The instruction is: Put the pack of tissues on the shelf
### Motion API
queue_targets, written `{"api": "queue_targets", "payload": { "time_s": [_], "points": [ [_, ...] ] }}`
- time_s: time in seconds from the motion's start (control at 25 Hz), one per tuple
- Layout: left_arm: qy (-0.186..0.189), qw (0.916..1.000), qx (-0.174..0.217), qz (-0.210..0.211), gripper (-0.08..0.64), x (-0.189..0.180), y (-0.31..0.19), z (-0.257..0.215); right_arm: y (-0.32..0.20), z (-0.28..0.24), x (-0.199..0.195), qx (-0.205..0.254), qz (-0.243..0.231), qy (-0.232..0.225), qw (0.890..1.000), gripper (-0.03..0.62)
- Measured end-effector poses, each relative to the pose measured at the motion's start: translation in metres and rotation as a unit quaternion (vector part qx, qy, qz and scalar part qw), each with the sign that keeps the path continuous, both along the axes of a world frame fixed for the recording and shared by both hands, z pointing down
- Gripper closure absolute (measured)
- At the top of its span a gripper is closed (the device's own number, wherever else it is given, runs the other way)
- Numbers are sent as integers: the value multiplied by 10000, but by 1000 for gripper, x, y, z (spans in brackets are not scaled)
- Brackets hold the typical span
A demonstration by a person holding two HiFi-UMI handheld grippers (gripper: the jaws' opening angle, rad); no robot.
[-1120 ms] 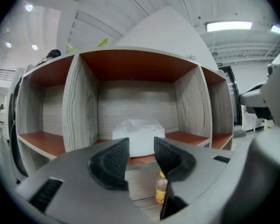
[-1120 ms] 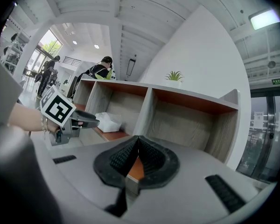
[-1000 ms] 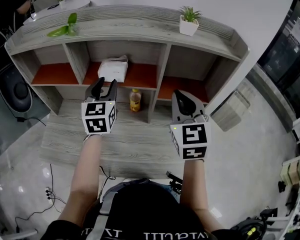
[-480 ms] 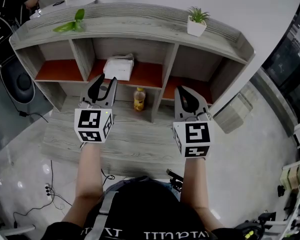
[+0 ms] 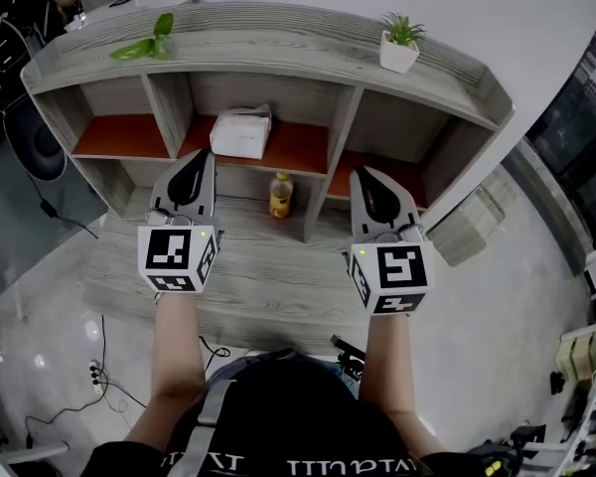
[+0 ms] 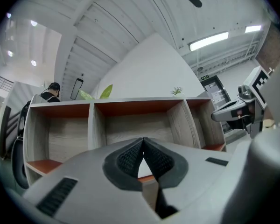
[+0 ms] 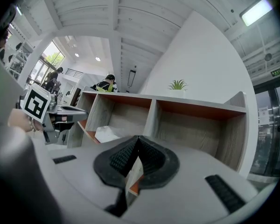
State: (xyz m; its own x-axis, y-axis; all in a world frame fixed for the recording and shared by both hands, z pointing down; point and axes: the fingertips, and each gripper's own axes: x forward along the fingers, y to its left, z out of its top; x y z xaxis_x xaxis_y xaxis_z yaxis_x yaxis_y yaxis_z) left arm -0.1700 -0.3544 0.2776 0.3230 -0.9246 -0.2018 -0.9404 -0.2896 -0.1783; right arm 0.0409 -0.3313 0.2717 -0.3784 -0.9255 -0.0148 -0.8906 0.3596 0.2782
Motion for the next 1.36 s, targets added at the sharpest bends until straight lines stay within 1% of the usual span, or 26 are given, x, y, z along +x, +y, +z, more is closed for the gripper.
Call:
{"api": "queue_targets", "payload": {
  "time_s": [0.16, 0.32, 0.68, 1.36],
  "points": [
    [-14, 9999, 94, -32, 546, -4, 4, -4, 0, -6, -1, 172, -53, -79, 9998, 575],
    [-5, 9998, 174, -48, 546, -7, 6, -9, 0, -11, -3, 293, -51, 11, 9996, 575],
    [-55, 9996, 259, -57, 546, -9, 10, -17, -4, -10, -11, 296, -80, 127, 9994, 575],
    [-214, 9991, 332, 145, 546, 4, 15, -21, 0, -6, -16, 276, 17, 120, 9995, 575]
  ]
}}
